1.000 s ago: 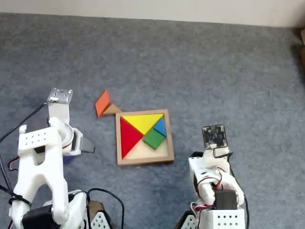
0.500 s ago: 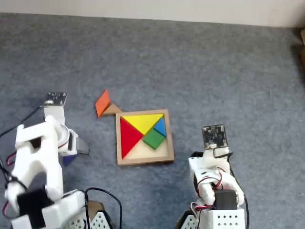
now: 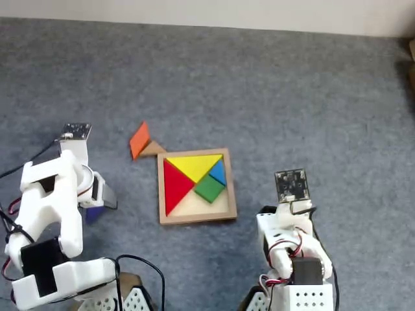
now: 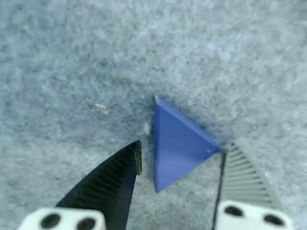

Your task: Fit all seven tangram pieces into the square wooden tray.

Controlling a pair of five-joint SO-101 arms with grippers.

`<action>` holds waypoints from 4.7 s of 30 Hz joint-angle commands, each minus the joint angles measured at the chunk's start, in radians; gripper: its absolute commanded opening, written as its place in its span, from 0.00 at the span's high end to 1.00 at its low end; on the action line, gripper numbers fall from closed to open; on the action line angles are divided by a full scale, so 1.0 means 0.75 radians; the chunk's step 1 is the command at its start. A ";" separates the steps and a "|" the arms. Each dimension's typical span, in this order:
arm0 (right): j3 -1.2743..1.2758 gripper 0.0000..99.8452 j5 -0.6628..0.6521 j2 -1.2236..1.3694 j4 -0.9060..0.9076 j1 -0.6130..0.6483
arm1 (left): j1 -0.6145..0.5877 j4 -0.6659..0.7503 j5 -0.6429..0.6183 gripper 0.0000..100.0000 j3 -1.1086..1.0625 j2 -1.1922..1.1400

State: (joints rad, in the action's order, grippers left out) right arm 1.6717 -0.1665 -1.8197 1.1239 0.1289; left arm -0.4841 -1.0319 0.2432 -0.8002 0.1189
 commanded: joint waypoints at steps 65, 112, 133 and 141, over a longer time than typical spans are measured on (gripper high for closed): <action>0.189 0.99 0.006 -0.011 -0.036 -0.148 | 0.351 -0.239 0.168 1.00 -0.054 0.441; 0.189 0.99 0.006 -0.009 -0.124 -0.300 | 1.527 -0.548 -0.172 1.00 1.093 -0.633; 0.189 0.99 0.006 -0.009 -0.124 -0.300 | 1.331 -0.593 -0.164 0.77 1.265 -0.645; 0.189 0.99 0.006 -0.009 -0.124 -0.300 | 1.323 -0.591 -0.160 0.77 1.359 -0.645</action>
State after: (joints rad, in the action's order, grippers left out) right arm 1.6717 -0.1665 -1.8197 1.0518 -0.0844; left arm 0.5332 -1.4691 0.1220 0.1573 -0.3721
